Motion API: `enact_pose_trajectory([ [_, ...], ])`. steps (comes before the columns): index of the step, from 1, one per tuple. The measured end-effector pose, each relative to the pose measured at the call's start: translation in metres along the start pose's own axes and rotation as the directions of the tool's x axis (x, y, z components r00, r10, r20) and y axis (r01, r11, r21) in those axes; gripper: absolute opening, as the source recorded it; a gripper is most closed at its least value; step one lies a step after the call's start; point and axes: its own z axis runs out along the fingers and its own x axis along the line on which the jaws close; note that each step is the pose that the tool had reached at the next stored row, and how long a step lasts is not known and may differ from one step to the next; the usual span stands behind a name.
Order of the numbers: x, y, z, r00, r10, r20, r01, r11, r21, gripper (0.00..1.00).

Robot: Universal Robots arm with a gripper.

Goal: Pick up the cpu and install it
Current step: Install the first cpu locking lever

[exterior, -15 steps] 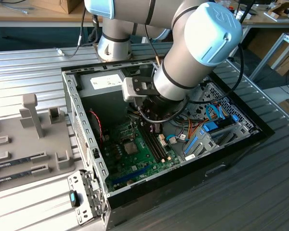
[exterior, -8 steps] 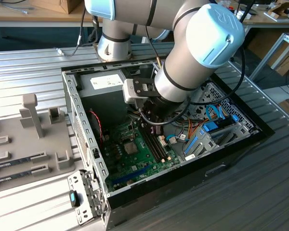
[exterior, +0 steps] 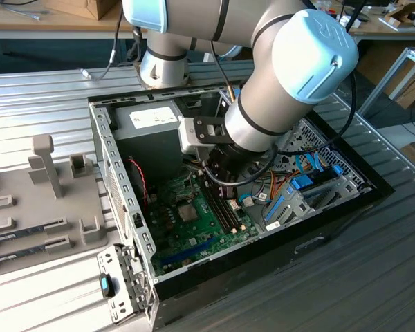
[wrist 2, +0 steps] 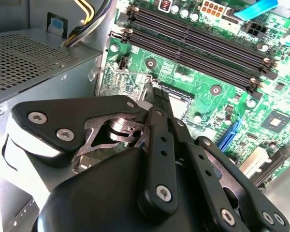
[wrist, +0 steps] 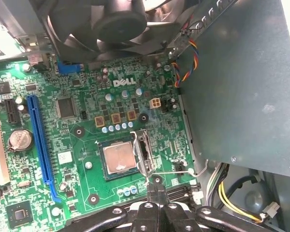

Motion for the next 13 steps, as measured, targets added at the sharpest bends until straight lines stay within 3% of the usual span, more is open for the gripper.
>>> enact_pose_trajectory([
  [8, 0.0022, -0.0006, -0.0004, 1.0000, 0.007, 0.0024, -0.007, 1.0000, 0.0013, 0.11],
  [10, 0.0022, -0.0023, 0.0004, 0.9994, 0.033, 0.0131, -0.033, 0.9994, 0.0054, 0.11],
  [13, 0.0093, -0.0048, -0.0014, 0.9993, 0.036, 0.0132, -0.036, 0.9993, 0.0055, 0.11],
])
